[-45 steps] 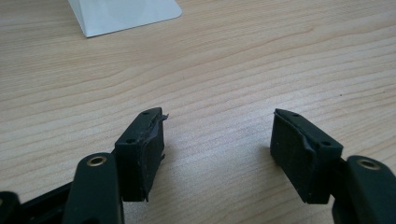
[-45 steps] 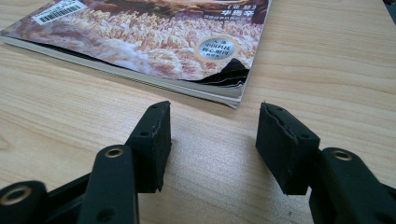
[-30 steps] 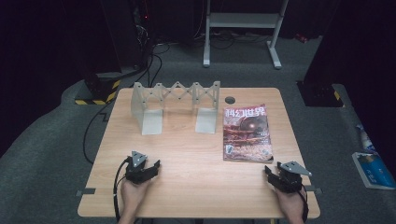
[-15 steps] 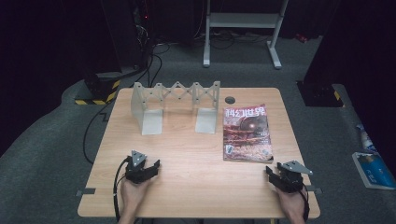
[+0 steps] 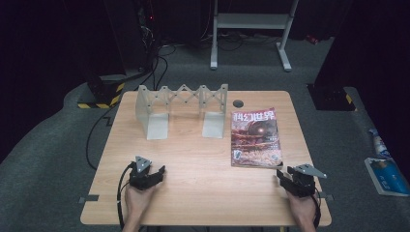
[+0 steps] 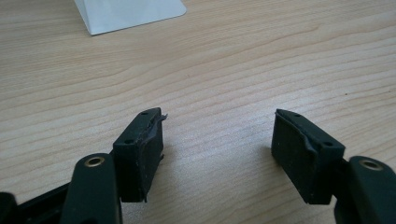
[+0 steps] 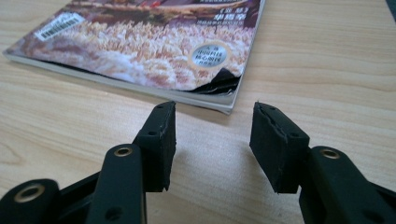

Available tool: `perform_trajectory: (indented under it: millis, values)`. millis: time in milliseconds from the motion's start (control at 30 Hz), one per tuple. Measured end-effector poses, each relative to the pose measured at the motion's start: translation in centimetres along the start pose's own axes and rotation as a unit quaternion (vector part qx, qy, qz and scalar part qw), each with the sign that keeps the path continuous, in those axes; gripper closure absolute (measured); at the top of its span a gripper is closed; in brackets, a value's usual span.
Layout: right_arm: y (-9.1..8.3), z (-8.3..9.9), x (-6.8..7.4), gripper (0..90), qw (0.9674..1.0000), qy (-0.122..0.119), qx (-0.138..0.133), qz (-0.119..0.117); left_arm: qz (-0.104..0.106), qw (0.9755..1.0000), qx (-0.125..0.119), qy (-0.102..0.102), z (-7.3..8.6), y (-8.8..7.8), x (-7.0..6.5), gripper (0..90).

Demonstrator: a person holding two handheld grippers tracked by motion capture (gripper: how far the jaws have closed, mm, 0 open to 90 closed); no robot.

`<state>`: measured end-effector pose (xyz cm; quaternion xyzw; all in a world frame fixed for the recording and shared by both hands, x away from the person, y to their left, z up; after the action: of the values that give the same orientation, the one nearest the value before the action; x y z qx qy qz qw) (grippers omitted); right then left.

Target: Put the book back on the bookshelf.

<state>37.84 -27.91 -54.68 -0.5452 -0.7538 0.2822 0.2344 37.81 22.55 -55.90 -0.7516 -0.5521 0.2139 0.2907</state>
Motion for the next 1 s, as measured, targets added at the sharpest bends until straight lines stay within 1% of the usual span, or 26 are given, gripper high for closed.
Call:
perform_trajectory:
  millis: [267,333,367,433,533,567,733,767,833,1000]
  values:
    - [-0.1,-0.9,0.0,51.0,0.9999,0.005,-0.009,-0.002,0.000,1.0000,0.000,0.001,0.0,0.0,0.0,33.9]
    - [-0.2,-1.6,-0.1,51.2,0.9999,0.002,-0.013,-0.003,0.000,1.0000,0.000,0.001,0.0,0.0,0.0,33.9]
    - [-0.2,-1.7,0.0,51.2,0.9999,0.005,-0.013,-0.004,0.000,1.0000,0.000,0.001,0.0,0.0,0.0,33.9]
    - [-0.2,-2.1,-0.1,51.3,0.9999,0.002,-0.016,-0.003,0.000,1.0000,0.000,0.001,0.0,0.0,0.0,33.9]
    - [-0.1,-2.6,-0.1,51.4,0.9998,0.005,-0.017,-0.003,0.000,1.0000,0.000,0.001,0.0,0.0,0.0,33.9]
    - [0.0,-3.0,-0.2,51.6,0.9998,0.006,-0.016,-0.003,0.000,1.0000,0.000,0.001,0.0,0.0,0.0,33.9]
    - [0.7,-3.8,-0.5,52.3,0.9999,0.012,-0.008,-0.003,-0.001,1.0000,-0.001,0.001,0.0,0.0,0.0,34.0]
    - [0.8,-4.0,-0.6,52.7,0.9999,0.012,-0.011,-0.003,-0.001,1.0000,0.000,0.001,0.0,0.0,0.0,34.0]
    - [1.2,-4.2,-0.7,53.0,0.9999,0.016,-0.002,-0.005,-0.001,1.0000,0.000,0.001,0.0,0.0,0.0,33.9]
    - [2.1,-5.0,-1.0,53.0,0.9997,0.025,0.005,-0.003,-0.001,1.0000,-0.001,0.001,0.0,0.0,0.0,34.0]
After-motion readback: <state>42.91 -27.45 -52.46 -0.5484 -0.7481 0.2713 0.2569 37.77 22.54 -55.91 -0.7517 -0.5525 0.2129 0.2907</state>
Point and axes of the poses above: each handheld gripper's, and its own axes: y roughly forward along the jaws, z roughly out of its underside, x roughly to its left, the point moved 4 cm from there along y, roughly forward along the jaws, and after that the axes turned 5 degrees about x, right-handed, at the moved point
